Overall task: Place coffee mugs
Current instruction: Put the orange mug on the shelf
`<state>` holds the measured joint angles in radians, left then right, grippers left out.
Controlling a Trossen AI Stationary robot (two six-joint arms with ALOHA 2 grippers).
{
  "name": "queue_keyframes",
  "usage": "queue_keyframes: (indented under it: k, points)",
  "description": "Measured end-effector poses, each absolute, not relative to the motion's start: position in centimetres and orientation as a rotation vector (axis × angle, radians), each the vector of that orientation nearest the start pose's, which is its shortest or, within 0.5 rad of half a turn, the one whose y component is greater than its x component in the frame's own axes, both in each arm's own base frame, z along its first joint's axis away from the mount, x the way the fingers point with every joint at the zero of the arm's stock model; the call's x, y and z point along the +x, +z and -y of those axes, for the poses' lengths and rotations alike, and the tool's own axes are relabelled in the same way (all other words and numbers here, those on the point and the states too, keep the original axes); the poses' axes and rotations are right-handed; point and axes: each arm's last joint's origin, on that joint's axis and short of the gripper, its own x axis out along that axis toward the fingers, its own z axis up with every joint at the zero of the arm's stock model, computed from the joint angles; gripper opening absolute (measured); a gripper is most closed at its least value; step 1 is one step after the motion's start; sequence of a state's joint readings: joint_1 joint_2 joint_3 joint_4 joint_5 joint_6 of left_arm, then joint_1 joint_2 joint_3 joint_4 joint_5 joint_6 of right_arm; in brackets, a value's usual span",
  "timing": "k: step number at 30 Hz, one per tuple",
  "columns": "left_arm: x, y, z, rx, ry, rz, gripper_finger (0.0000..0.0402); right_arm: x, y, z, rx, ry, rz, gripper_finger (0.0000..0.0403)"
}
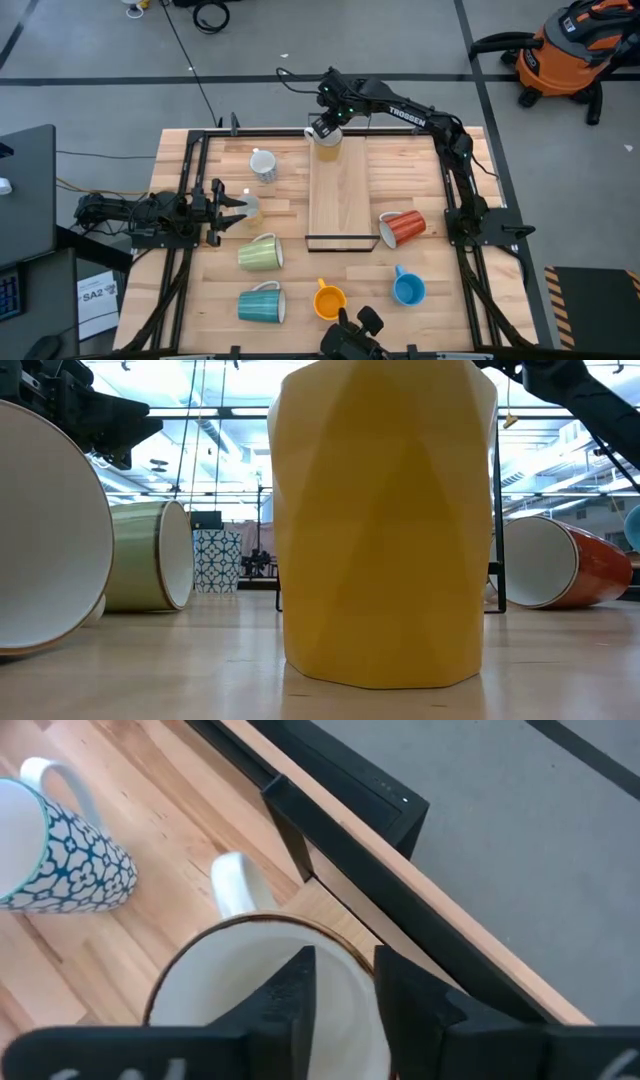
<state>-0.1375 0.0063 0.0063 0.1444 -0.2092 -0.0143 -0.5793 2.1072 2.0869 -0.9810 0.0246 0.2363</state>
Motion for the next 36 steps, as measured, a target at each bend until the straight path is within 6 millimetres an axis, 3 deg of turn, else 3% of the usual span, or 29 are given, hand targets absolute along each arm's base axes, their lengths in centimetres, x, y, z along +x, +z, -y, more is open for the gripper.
queue_keyframes:
  k: [6, 14, 24, 31, 36]
  points:
    - [9.6, 17.9, 0.7, -0.039, 0.07, 0.143, 0.0167, 37.9, 31.2, 24.7, 0.498, -0.634, -0.892, 0.0156]
    - [9.6, 17.9, 0.7, -0.04, 0.07, 0.143, 0.0167, 37.9, 33.6, 24.5, 0.521, -0.551, -0.824, 0.0156]
    - [9.6, 17.9, 0.7, -0.04, 0.07, 0.143, 0.0167, 36.6, 37.8, 22.7, 0.644, -0.284, -0.801, 0.0156]
    - [9.6, 17.9, 0.7, -0.04, 0.07, 0.143, 0.0167, 34.3, 39.7, 19.2, 0.672, -0.114, -0.91, 0.0156]
    - [9.6, 17.9, 0.7, -0.04, 0.07, 0.143, 0.0167, 33.0, 41.5, 15.3, 0.604, -0.155, -0.986, 0.0156]
